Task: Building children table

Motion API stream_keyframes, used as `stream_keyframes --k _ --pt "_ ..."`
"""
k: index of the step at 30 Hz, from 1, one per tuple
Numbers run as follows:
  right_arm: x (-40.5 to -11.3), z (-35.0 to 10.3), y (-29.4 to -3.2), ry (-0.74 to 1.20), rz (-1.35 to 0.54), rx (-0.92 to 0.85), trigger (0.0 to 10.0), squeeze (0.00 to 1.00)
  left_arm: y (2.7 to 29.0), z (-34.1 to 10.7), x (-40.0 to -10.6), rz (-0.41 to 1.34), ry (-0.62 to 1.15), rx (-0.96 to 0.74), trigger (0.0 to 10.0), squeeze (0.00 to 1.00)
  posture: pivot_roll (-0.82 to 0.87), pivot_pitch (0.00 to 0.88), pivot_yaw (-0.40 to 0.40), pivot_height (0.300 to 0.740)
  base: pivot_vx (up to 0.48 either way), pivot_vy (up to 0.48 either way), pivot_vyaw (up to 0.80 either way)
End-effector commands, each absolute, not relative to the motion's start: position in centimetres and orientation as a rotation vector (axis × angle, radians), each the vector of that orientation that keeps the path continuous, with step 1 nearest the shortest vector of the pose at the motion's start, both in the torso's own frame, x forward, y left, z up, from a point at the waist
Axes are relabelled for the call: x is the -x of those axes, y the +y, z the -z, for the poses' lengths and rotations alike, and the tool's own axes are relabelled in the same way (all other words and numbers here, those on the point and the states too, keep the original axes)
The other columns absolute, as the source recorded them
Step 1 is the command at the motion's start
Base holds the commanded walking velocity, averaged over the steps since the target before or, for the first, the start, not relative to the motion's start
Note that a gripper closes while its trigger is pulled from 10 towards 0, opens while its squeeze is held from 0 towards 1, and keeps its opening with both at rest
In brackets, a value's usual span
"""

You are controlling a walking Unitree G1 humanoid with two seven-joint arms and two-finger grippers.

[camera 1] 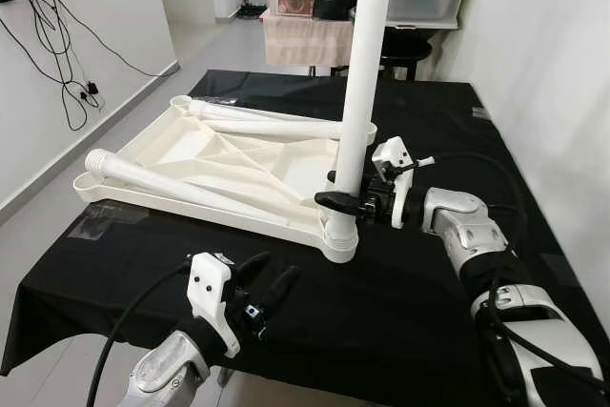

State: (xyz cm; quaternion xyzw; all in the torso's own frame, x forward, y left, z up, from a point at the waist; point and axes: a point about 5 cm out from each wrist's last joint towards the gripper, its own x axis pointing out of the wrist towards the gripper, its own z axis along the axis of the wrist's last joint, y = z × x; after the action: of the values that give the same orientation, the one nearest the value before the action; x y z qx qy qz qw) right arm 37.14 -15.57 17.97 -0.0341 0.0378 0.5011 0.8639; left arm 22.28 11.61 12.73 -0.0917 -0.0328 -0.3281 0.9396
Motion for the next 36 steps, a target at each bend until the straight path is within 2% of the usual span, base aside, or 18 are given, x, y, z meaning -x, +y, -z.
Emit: stream_keyframes --k 1,9,11,12,13,14,16,17,18,23,26,27,28,33,34,35,36 --pt "-37.0 -17.5 -15.6 0.085 -1.067 0.062 0.0 0.0 11.6 -12.5 -22.2 0.669 -0.059 0.185 10.0 0.0 0.05 0.01 -0.017 0.74 0.0 0.0 0.0" --pt "-36.1 -15.9 -16.2 0.071 -0.915 0.09 0.0 0.0 11.6 -12.6 -22.3 0.67 -0.061 0.188 10.0 0.0 0.04 0.018 -0.023 0.74 0.0 0.0 0.0" --pt "-35.6 -14.3 -15.7 0.121 -0.759 0.092 0.0 0.0 11.7 -12.6 -22.3 0.668 -0.061 0.188 10.0 0.0 0.04 0.019 -0.027 0.74 0.0 0.0 0.0" --pt "-35.6 -14.3 -15.7 0.121 -0.759 0.092 0.0 0.0 11.7 -12.6 -22.3 0.668 -0.061 0.188 10.0 0.0 0.04 0.019 -0.027 0.74 0.0 0.0 0.0" --pt "-35.6 -13.5 -16.2 0.142 -0.381 0.101 0.0 0.0 11.9 -12.6 -22.2 0.665 -0.061 0.185 10.0 0.0 0.04 0.022 -0.031 0.74 0.0 0.0 0.0" --pt "-34.2 -12.7 -16.4 0.174 -0.134 0.042 0.0 0.0 12.0 -12.6 -22.3 0.663 -0.061 0.183 10.0 0.0 0.04 0.024 -0.032 0.74 0.0 0.0 0.0" --pt "-31.8 -12.4 -13.7 0.159 -0.127 0.006 0.0 0.0 12.3 -12.6 -22.4 0.659 -0.06 0.178 10.0 0.0 0.04 0.027 -0.012 0.74 0.0 0.0 0.0" --pt "-31.8 -12.4 -13.7 0.159 -0.127 0.006 0.0 0.0 12.3 -12.6 -22.4 0.659 -0.06 0.178 10.0 0.0 0.04 0.027 -0.012 0.74 0.0 0.0 0.0" --pt "-31.5 -12.4 -12.2 0.15 -0.234 0.004 0.0 0.0 12.4 -12.6 -22.4 0.655 -0.059 0.175 10.0 0.0 0.02 0.014 0.003 0.74 0.0 0.0 0.0" --pt "-33.2 -12.6 -11.3 0.139 -0.328 0.056 0.0 0.0 12.4 -12.4 -22.8 0.665 -0.05 0.168 10.0 0.0 0.04 0.003 -0.014 0.74 0.0 0.0 0.0" --pt "-33.3 -12.7 -11.3 0.141 -0.325 0.057 0.0 0.0 12.4 -12.4 -22.8 0.665 -0.05 0.169 10.0 0.0 0.04 0.003 -0.014 0.74 0.0 0.0 0.0" --pt "-33.6 -13.2 -11.1 0.116 -0.361 0.045 10.0 0.0 12.4 -12.4 -22.8 0.655 -0.054 0.171 10.0 0.0 0.03 0.0 -0.013 0.74 0.0 0.0 0.0" --pt "-33.9 -14.2 -10.6 0.08 -0.426 0.04 10.0 1.0 12.4 -12.5 -22.9 0.64 -0.06 0.173 10.0 0.0 0.04 0.0 -0.013 0.74 0.0 0.0 0.0" --pt "-34.1 -16.0 -10.1 0.033 -0.581 -0.021 10.0 1.0 12.3 -12.4 -23.0 0.637 -0.061 0.172 10.0 0.0 0.04 0.0 -0.017 0.74 0.0 0.0 0.0" --pt "-34.6 -17.0 -10.4 0.004 -0.683 -0.021 10.0 0.87 12.3 -12.4 -23.0 0.64 -0.061 0.172 10.0 0.0 0.04 0.0 -0.017 0.74 0.0 0.0 0.0" --pt "-34.6 -17.0 -10.4 0.004 -0.683 -0.021 10.0 0.87 12.3 -12.4 -23.0 0.64 -0.061 0.172 10.0 0.0 0.04 0.0 -0.017 0.74 0.0 0.0 0.0" --pt "-35.1 -17.4 -10.8 -0.001 -0.741 -0.014 10.0 0.0 12.2 -12.4 -23.1 0.643 -0.061 0.174 10.0 0.0 0.04 0.0 -0.017 0.74 0.0 0.0 0.0"
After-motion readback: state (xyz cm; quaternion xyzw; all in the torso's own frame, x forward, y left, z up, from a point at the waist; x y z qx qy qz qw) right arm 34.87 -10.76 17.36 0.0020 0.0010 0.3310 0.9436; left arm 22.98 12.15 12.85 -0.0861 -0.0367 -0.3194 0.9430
